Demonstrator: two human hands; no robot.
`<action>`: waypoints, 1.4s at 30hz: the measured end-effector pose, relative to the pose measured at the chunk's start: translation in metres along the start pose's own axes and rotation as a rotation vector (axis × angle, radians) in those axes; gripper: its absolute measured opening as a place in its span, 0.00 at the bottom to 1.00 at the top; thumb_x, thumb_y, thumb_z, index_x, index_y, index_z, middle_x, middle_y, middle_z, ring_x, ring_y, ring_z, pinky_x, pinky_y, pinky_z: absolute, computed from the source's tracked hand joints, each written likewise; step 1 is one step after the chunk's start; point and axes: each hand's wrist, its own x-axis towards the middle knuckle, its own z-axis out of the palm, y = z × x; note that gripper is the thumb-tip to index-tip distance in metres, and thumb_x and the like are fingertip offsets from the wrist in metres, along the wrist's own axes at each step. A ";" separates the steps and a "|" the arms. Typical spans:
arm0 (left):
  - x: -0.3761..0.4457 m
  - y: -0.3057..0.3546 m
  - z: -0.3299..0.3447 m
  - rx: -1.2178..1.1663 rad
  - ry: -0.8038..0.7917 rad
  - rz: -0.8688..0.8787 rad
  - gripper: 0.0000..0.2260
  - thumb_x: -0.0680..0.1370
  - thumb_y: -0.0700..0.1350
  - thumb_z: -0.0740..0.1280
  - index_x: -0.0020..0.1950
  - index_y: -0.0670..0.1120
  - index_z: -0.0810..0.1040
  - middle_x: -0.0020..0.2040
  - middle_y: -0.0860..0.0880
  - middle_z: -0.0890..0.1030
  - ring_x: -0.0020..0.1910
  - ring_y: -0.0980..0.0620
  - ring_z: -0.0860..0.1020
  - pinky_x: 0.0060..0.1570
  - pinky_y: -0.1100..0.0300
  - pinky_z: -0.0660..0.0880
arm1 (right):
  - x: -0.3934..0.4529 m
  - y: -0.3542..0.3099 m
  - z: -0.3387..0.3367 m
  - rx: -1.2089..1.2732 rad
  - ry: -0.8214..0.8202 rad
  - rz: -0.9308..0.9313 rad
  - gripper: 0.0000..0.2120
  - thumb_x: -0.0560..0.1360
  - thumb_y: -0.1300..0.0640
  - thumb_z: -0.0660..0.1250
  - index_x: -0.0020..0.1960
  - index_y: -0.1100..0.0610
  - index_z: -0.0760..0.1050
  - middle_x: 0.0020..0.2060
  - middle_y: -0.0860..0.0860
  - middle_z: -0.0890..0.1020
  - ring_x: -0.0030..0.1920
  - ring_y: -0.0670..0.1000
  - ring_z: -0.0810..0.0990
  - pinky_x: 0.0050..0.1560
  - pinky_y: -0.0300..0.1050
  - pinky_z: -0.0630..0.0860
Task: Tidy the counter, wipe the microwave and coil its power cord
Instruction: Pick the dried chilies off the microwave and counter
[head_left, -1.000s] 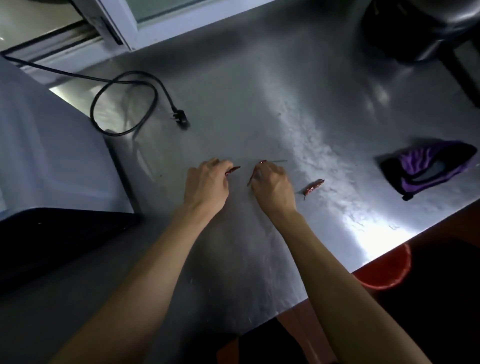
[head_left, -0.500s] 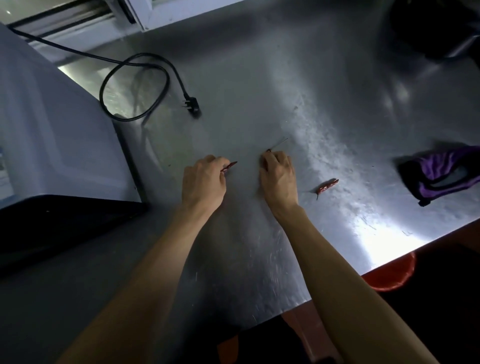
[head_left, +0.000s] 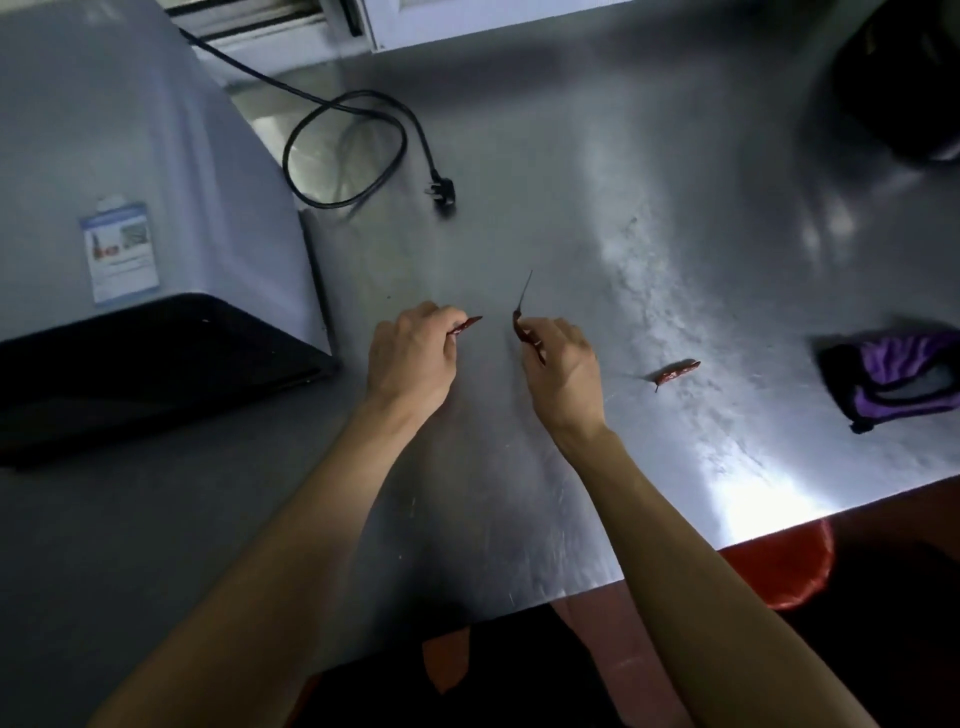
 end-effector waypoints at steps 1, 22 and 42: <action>-0.007 -0.004 -0.004 0.002 0.013 -0.007 0.09 0.77 0.39 0.67 0.55 0.48 0.82 0.49 0.47 0.82 0.48 0.41 0.80 0.47 0.45 0.77 | -0.004 -0.006 0.001 0.015 -0.006 -0.018 0.13 0.74 0.64 0.65 0.58 0.59 0.80 0.46 0.56 0.82 0.49 0.61 0.79 0.45 0.59 0.78; -0.210 -0.161 -0.119 -0.121 0.301 -0.221 0.11 0.78 0.38 0.67 0.58 0.50 0.81 0.52 0.50 0.82 0.50 0.46 0.81 0.48 0.48 0.79 | -0.129 -0.209 0.073 0.095 -0.126 -0.363 0.11 0.76 0.63 0.67 0.56 0.57 0.81 0.46 0.55 0.82 0.45 0.57 0.80 0.42 0.55 0.78; -0.415 -0.367 -0.251 -0.018 0.572 -0.468 0.11 0.77 0.39 0.64 0.57 0.47 0.81 0.51 0.47 0.81 0.49 0.42 0.79 0.50 0.45 0.74 | -0.265 -0.460 0.211 0.164 -0.354 -0.730 0.08 0.76 0.63 0.68 0.53 0.57 0.82 0.46 0.54 0.82 0.45 0.54 0.80 0.45 0.55 0.79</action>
